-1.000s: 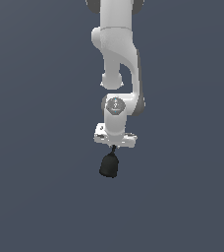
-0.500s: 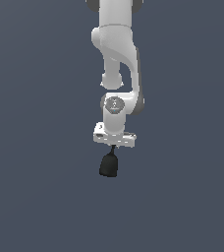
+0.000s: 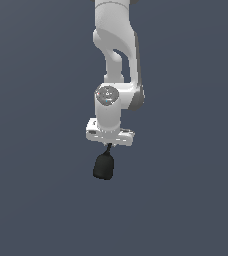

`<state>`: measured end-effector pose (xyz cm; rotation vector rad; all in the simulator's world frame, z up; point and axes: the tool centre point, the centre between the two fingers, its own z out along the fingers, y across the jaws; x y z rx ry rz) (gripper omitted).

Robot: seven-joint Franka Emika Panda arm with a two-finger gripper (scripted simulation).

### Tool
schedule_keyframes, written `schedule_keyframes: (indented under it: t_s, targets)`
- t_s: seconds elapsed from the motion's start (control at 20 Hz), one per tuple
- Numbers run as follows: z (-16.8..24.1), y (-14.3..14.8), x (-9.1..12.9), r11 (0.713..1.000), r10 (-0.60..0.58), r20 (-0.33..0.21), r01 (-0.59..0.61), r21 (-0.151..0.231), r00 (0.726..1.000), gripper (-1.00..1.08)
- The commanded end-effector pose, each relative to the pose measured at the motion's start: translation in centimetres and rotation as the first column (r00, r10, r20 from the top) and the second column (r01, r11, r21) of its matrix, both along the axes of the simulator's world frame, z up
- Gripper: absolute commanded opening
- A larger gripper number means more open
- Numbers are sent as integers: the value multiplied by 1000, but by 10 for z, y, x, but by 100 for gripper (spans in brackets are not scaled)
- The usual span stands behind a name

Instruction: Pick up the object and move it to a goal position.

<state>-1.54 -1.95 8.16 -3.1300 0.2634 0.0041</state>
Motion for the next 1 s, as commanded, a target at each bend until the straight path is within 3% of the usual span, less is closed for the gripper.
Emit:
schedule_keyframes:
  t_s: [0.0, 0.45, 0.95]
  targets:
    - [24, -11, 6, 1000, 0, 2, 0, 0, 1000, -100]
    - [92, -45, 26, 1000, -1, 3, 1, 0, 1000, -100]
    - [116, -57, 35, 1000, -1, 3, 1, -1, 1000, -100]
